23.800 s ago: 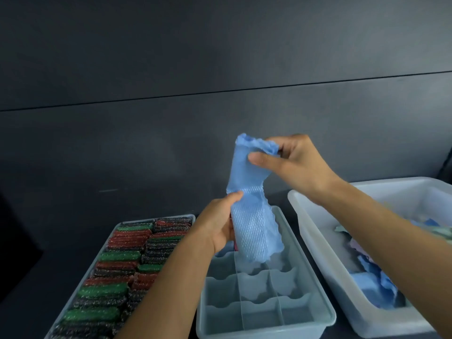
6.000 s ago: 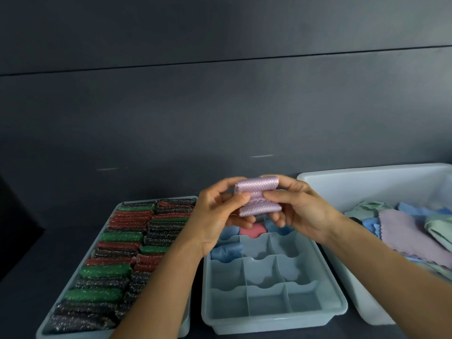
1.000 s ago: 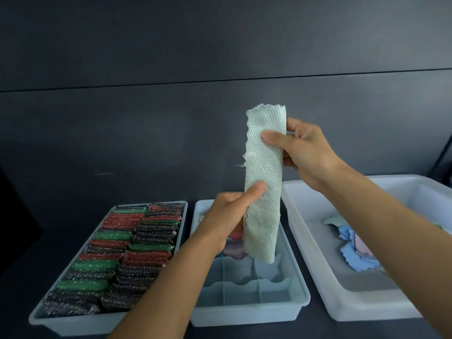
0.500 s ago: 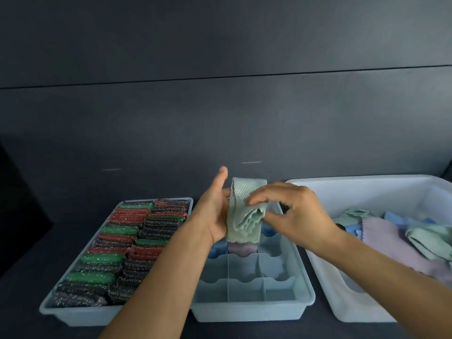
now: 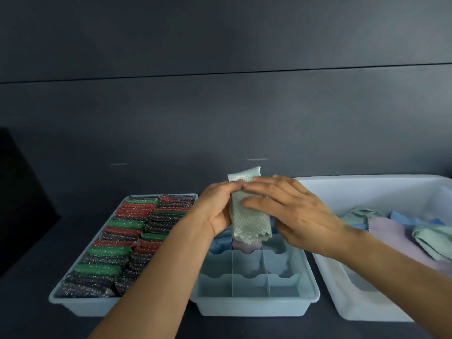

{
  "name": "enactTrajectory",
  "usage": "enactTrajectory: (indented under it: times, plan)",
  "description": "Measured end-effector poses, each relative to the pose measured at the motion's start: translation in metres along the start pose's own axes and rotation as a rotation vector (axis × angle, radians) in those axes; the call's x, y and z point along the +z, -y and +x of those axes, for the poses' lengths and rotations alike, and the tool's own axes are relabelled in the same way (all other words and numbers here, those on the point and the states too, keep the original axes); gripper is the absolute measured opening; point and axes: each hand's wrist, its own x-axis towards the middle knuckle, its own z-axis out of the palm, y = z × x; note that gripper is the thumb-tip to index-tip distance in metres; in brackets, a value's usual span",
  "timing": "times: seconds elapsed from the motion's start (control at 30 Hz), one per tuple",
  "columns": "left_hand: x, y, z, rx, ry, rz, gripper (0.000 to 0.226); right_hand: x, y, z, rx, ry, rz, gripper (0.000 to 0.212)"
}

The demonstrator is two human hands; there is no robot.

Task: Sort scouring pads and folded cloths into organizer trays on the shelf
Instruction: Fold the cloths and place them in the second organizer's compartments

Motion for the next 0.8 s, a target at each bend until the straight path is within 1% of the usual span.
enactTrajectory:
  times: [0.03,0.07,0.1,0.13,0.17,0.23,0.27,0.3,0.33,0.37,0.43,0.5,0.53,0.6,0.67,0.7,0.73,0.77,0.8]
  plan:
    - [0.000,0.002,0.001,-0.016,0.022,0.012,0.025,0.002,0.000,0.002,-0.007,-0.050,-0.003,0.048]
    - [0.001,0.005,0.002,-0.031,0.047,0.021,0.025,0.003,0.001,0.003,0.019,-0.124,0.048,0.040]
    - [0.002,0.008,0.003,-0.039,0.053,0.023,0.028,0.003,0.006,0.006,0.103,-0.205,0.165,0.035]
    - [0.003,0.011,0.003,-0.042,0.050,0.010,0.036,0.002,0.010,0.008,0.240,-0.279,0.345,0.034]
    - [0.002,0.014,0.005,-0.036,0.039,-0.002,0.050,-0.001,0.014,0.011,0.406,-0.325,0.576,0.031]
    - [-0.003,0.020,0.007,-0.003,0.082,0.026,0.085,-0.004,0.014,0.017,0.713,-0.354,1.046,0.015]
    - [-0.004,0.022,0.004,0.015,0.142,0.046,0.099,-0.004,0.011,0.018,0.838,-0.340,1.189,0.008]
    - [-0.003,0.023,0.001,0.037,0.192,0.078,0.107,-0.005,0.009,0.018,0.942,-0.309,1.261,0.014]
    - [-0.002,0.023,-0.004,0.067,0.214,0.116,0.107,-0.004,0.006,0.018,1.004,-0.270,1.299,0.021]
    - [0.000,0.024,-0.007,0.111,0.200,0.172,0.098,-0.003,0.006,0.017,1.024,-0.239,1.313,0.026]
    - [0.006,0.026,-0.013,0.212,0.103,0.285,0.067,-0.001,0.008,0.018,1.011,-0.211,1.290,0.031]
    - [0.010,0.028,-0.016,0.313,-0.010,0.283,0.040,0.001,0.010,0.017,0.992,-0.177,1.267,0.032]
    - [0.010,0.030,-0.016,0.362,-0.042,0.258,0.031,0.001,0.011,0.016,0.980,-0.163,1.256,0.030]
    - [0.007,0.031,-0.016,0.449,-0.067,0.242,0.022,0.000,0.010,0.014,0.934,-0.158,1.263,0.022]
    - [0.005,0.028,-0.018,0.491,-0.052,0.263,0.018,-0.002,0.010,0.011,0.862,-0.207,1.340,0.015]
    - [0.004,0.026,-0.019,0.496,-0.026,0.270,0.016,-0.002,0.010,0.010,0.832,-0.240,1.383,0.015]
    - [0.004,0.023,-0.021,0.499,0.004,0.272,0.012,-0.003,0.009,0.010,0.818,-0.278,1.412,0.020]
    - [0.004,0.021,-0.023,0.492,0.024,0.262,0.009,-0.003,0.009,0.010,0.815,-0.315,1.415,0.030]
    - [0.005,0.020,-0.025,0.479,0.029,0.247,0.016,-0.003,0.010,0.010,0.818,-0.338,1.393,0.041]
